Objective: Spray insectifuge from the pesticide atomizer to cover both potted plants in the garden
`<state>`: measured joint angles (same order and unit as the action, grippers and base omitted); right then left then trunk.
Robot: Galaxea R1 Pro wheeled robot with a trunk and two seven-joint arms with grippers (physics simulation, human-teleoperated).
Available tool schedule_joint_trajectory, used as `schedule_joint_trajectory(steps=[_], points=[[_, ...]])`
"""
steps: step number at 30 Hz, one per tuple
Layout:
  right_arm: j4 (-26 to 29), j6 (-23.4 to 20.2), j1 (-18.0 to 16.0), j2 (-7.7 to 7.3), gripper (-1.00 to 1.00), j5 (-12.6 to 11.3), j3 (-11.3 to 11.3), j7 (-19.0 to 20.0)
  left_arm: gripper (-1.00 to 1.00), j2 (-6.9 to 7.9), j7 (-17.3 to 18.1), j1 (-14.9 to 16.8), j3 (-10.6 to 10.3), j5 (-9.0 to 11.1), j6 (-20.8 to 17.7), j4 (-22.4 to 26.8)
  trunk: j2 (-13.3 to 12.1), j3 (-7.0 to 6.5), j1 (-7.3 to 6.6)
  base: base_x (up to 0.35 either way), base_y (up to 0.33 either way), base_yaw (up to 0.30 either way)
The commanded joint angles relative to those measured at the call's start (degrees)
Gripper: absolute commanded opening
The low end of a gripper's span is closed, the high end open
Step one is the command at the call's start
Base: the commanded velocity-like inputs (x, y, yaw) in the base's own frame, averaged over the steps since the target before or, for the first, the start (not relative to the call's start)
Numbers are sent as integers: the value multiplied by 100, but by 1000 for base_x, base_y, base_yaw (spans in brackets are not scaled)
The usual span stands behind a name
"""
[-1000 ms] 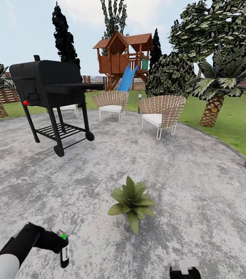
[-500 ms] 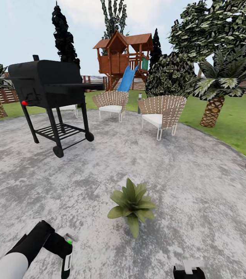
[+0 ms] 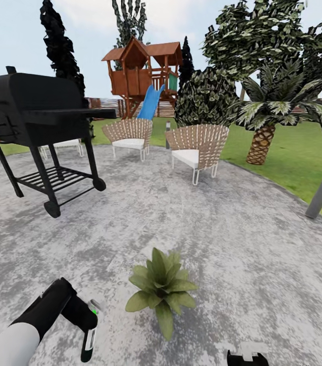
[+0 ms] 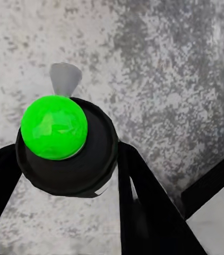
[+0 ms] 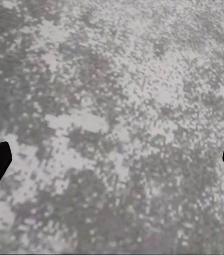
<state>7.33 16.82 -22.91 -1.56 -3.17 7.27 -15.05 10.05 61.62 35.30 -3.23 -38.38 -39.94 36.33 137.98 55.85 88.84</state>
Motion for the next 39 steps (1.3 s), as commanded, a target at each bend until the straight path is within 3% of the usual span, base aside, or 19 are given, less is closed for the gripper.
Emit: schedule_joint_trajectory(steps=[1, 3, 5, 8, 10, 19, 30, 39], points=[[-4, 14, -3, -5, 100, -34, 46, -24, -100, 14, 111, 5, -82, -41, -39, 14, 4, 6, -2, 2, 0, -12], [-4, 14, -3, -20, 100, -34, 43, -24, -100, 21, 193, 11, -124, -133, -54, 14, 4, 16, -2, 1, 0, -4], [-4, 16, -3, -33, 100, -34, 39, -24, -100, 16, 212, 9, -126, -381, -74, 14, 4, 32, -2, 0, 0, -1], [-4, 16, -3, -36, 100, -35, 38, -24, -100, 15, 219, 6, -119, -512, -103, 7, 4, 58, -2, 0, 0, 0], [-1, 15, 6, 26, 100, -43, 40, -28, -100, 17, 210, -9, -67, -521, -147, 14, 4, 67, -2, 0, -1, -114], [-4, 14, 6, 24, 100, -36, 38, -24, -100, 15, 210, 11, -70, -521, -152, 14, 4, 67, -2, -1, 0, -254], [-12, 14, 6, 24, 100, -30, 45, -24, -100, 13, 210, 21, -81, -521, -250, 179, 4, 67, -2, -106, 0, -35], [-10, 14, 6, 24, 100, -29, 46, -24, -100, -40, 210, 12, -99, -547, -268, 188, 4, 67, -2, -15, 0, -223]])
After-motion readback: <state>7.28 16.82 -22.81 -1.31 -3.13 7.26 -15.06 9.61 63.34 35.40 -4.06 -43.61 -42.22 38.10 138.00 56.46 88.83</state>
